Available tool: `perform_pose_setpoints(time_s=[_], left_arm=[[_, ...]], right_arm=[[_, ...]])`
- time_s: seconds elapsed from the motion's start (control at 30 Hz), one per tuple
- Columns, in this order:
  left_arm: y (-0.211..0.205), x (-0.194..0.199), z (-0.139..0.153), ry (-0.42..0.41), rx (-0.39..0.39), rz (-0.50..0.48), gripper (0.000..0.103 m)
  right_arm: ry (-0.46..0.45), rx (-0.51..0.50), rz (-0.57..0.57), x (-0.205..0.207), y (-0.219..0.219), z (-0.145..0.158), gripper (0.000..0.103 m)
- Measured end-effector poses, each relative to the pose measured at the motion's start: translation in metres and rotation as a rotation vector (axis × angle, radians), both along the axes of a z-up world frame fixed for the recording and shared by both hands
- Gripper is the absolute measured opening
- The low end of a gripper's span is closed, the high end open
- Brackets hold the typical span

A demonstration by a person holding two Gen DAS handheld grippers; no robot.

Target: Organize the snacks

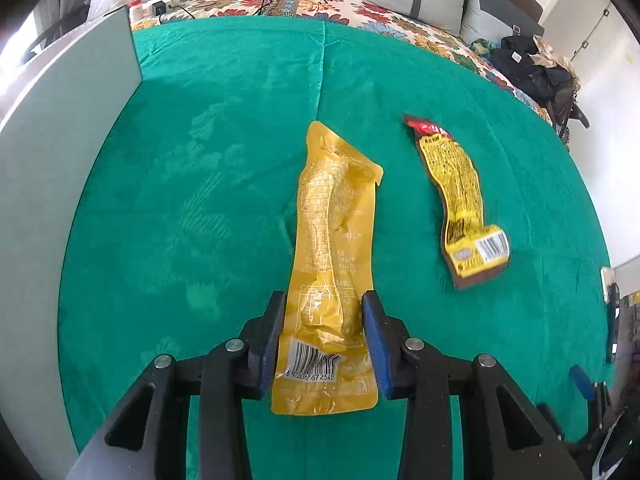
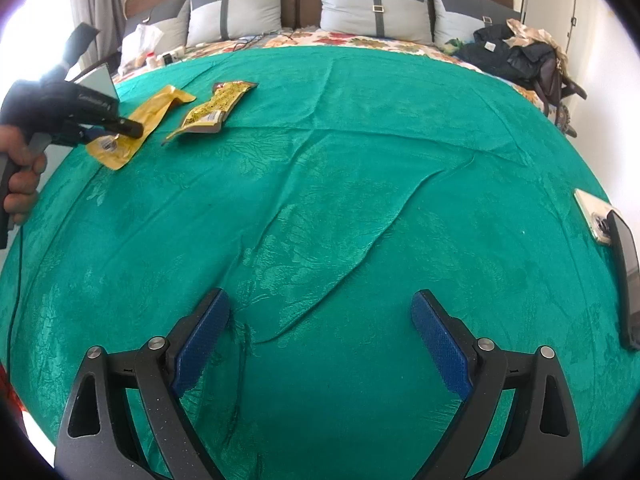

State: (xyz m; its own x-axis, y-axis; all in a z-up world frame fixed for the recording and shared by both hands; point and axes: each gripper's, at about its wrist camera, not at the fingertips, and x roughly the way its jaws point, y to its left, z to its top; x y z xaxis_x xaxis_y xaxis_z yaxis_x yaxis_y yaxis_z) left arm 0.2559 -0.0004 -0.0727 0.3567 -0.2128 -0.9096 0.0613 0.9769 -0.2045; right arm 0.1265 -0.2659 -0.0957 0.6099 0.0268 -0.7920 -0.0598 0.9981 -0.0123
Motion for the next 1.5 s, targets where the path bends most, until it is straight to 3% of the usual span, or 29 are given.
perform_pose_setpoints(time_s=[0.1, 0.2, 0.37, 0.4, 0.43, 0.5, 0.53, 0.6, 0.73, 0.77, 0.87, 1.2, 1.33, 1.5], left_arm=[[0.015, -0.049, 0.003, 0.0, 0.064, -0.025, 0.04], [0.023, -0.082, 0.017, -0.08, 0.174, -0.027, 0.04], [0.014, -0.093, 0.024, -0.099, 0.207, -0.073, 0.044], [0.011, -0.092, 0.027, -0.115, 0.213, -0.078, 0.056], [0.009, -0.091, 0.029, -0.131, 0.222, -0.078, 0.076], [0.003, -0.085, 0.031, -0.182, 0.261, -0.056, 0.098], [0.003, -0.079, 0.029, -0.199, 0.285, -0.043, 0.101], [0.008, -0.066, 0.018, -0.172, 0.315, -0.009, 0.1], [0.035, -0.056, -0.013, -0.108, 0.255, 0.07, 0.103], [0.045, -0.058, -0.015, -0.136, 0.198, 0.096, 0.103], [0.055, -0.069, -0.02, -0.226, 0.189, 0.125, 0.103], [0.054, -0.07, -0.02, -0.235, 0.191, 0.129, 0.103], [0.054, -0.069, -0.02, -0.235, 0.191, 0.128, 0.103], [0.055, -0.069, -0.021, -0.235, 0.191, 0.128, 0.103]], right_arm=[[0.0, 0.0, 0.0, 0.0, 0.0, 0.0, 0.095], [0.0, 0.0, 0.0, 0.0, 0.0, 0.0, 0.095], [0.0, 0.0, 0.001, 0.0, 0.0, 0.0, 0.095], [0.0, 0.0, 0.001, 0.0, 0.0, 0.0, 0.095], [-0.001, 0.0, 0.001, 0.0, 0.0, 0.0, 0.095], [-0.002, 0.001, 0.001, -0.001, -0.001, 0.0, 0.095], [-0.002, 0.001, 0.0, -0.001, -0.001, 0.0, 0.095], [-0.002, 0.0, 0.0, -0.001, -0.001, 0.0, 0.095], [-0.003, 0.001, 0.001, -0.001, -0.001, 0.0, 0.095], [-0.004, 0.002, 0.001, -0.002, -0.001, 0.0, 0.095], [-0.004, 0.001, 0.001, -0.002, -0.001, 0.0, 0.095], [0.013, 0.008, -0.018, 0.002, 0.0, 0.002, 0.095], [0.055, 0.163, -0.022, 0.038, 0.008, 0.025, 0.091], [0.058, 0.145, 0.105, 0.126, 0.075, 0.059, 0.093]])
